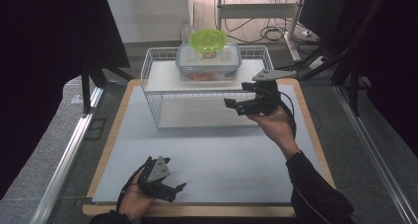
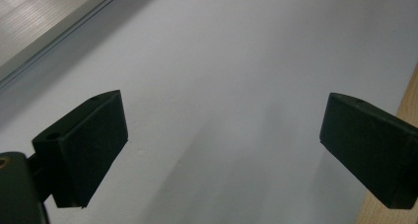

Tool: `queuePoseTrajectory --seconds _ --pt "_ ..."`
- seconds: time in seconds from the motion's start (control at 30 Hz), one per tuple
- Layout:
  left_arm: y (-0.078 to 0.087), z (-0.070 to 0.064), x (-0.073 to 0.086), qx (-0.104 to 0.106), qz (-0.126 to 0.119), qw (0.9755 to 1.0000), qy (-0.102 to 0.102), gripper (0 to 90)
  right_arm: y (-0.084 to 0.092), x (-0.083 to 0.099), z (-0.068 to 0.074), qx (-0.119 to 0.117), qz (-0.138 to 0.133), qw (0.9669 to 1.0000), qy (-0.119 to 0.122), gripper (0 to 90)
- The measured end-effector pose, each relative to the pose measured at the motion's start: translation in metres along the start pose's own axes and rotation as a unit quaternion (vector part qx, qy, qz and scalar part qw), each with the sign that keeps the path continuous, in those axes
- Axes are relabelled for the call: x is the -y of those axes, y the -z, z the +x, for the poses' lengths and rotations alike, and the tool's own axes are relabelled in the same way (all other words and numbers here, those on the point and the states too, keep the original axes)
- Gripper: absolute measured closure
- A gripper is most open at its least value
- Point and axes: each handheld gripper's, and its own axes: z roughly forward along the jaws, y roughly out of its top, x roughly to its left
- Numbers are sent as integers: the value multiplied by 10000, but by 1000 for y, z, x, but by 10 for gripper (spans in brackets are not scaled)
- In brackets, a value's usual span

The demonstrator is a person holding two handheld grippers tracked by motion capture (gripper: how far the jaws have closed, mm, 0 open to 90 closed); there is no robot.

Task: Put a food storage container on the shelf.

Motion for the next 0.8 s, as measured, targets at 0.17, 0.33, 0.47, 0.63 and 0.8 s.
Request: queuePoseTrajectory --seconds 0.17,0.33,0.47,0.63,0.8 --pt "0 0 0 16 20 10000 -17 40 -1 9 2 -29 17 10000 -3 90" --pt "0 0 0 12 42 10000 -40 41 -1 21 5 40 53 10000 32 69" --pt "0 0 0 16 47 10000 -42 41 -2 33 4 30 78 10000 -48 55" --pt "0 -1 0 33 46 10000 -40 41 -4 45 1 87 192 9998 -21 31" --pt "0 -1 0 52 41 10000 -42 41 -2 52 2 80 199 9997 -72 7"
